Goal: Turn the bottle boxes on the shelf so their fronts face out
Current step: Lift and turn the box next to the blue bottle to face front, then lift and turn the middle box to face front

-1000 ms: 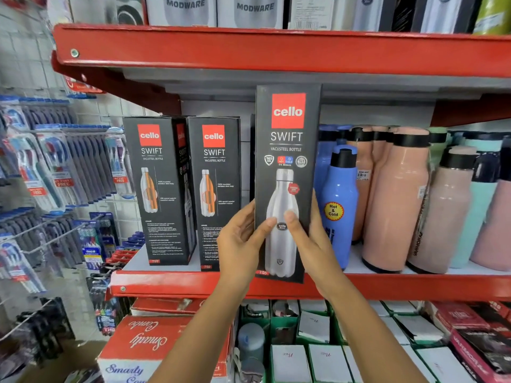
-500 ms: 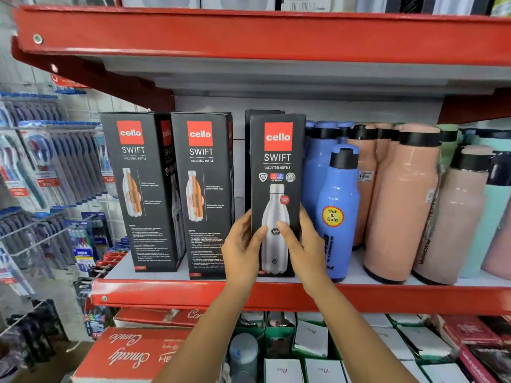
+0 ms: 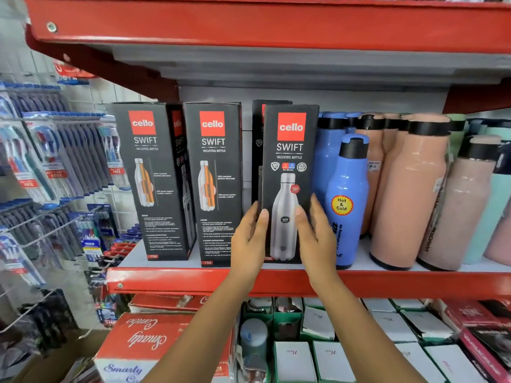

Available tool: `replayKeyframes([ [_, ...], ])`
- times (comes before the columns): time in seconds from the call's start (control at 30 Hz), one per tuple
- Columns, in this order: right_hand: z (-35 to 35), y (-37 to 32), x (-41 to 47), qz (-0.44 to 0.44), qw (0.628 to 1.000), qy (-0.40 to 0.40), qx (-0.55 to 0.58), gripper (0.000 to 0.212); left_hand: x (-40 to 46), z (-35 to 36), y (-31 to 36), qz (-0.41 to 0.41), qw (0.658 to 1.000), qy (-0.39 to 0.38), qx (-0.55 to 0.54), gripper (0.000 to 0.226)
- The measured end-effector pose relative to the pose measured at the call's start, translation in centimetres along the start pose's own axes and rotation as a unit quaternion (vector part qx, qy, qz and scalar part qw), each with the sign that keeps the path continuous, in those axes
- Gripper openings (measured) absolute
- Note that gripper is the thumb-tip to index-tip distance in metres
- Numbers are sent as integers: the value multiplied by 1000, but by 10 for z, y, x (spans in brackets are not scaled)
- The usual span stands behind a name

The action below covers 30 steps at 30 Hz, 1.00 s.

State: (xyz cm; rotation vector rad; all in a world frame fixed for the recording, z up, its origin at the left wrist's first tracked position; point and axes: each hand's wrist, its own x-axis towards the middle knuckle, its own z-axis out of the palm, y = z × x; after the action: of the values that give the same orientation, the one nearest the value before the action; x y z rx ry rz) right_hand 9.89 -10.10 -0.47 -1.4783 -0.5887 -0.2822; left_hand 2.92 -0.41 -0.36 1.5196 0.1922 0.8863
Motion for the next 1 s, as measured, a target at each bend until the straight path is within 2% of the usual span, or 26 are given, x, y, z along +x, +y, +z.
replayKeyframes([
  [0.13, 5, -12, -24, -36, 997, 43, 54, 43, -18, -20, 9, 19, 1000, -14, -6, 45],
  [0.23, 12, -17, -38, -58, 993, 54, 86, 45, -31, -40, 17, 5, 999, -1, -45, 52],
  [0.3, 18, -23, -47, -38, 990, 36, 132, 50, -36, -56, 22, -2, 998, 23, -58, 55],
  [0.4, 28, -33, -54, 11, 980, 11, 198, 43, -38, -81, 26, -10, 995, 69, -64, 52],
  [0.53, 46, -36, -51, 79, 975, -41, 203, 52, -32, -102, 24, -36, 993, 96, -57, 53],
  [0.67, 61, -31, -44, 129, 969, -116, 175, 59, -16, -110, 22, -64, 995, 70, -37, 61],
  [0.8, 74, -32, -35, 165, 960, -161, 161, 72, -8, -110, 25, -113, 993, 1, -35, 74],
  [0.93, 84, -36, -32, 176, 954, -205, 128, 101, -7, -107, 34, -122, 990, -55, -53, 64],
  [1.0, 87, -35, -31, 164, 955, -216, 123, 102, -6, -108, 34, -122, 990, -53, -40, 66],
])
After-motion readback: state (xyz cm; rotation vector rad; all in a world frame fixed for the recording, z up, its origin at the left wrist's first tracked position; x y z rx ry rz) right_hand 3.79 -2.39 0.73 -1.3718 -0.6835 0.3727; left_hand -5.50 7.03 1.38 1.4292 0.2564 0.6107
